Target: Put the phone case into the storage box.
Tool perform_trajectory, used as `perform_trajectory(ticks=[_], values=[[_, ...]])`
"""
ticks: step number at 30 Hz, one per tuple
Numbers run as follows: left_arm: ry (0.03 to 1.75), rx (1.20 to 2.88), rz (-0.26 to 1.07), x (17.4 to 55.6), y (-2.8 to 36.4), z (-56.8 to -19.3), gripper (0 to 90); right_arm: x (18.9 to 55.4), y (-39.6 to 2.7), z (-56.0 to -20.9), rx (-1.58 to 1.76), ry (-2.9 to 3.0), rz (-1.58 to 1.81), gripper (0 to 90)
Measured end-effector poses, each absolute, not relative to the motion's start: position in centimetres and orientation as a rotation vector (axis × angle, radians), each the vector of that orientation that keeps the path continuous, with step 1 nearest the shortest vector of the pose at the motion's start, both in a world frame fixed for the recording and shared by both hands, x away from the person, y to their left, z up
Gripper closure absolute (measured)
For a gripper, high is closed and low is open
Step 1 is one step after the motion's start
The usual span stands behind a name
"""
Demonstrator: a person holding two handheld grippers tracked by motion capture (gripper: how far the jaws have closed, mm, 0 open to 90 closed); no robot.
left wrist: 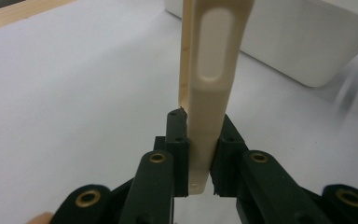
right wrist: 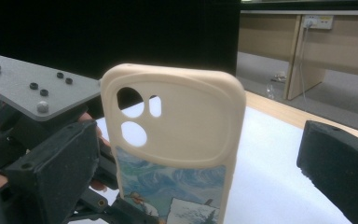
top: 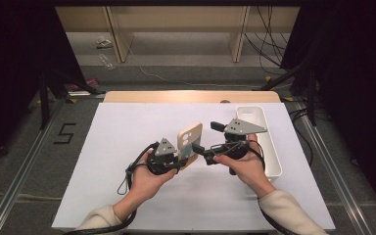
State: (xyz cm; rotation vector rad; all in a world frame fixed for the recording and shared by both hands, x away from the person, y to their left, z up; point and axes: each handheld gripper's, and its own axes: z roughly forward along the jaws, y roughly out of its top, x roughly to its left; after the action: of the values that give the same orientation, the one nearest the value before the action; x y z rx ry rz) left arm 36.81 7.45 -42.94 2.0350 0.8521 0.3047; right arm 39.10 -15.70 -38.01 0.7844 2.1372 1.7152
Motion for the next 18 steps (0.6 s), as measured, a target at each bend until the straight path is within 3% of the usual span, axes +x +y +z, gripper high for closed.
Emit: perform_trajectory(ticks=[18], values=[[0.837, 2.032, 0.293, 36.9, 6.0, -42.9, 79.5, 39.1, -15.2, -38.5, 0.823, 2.106, 1.697, 0.1]])
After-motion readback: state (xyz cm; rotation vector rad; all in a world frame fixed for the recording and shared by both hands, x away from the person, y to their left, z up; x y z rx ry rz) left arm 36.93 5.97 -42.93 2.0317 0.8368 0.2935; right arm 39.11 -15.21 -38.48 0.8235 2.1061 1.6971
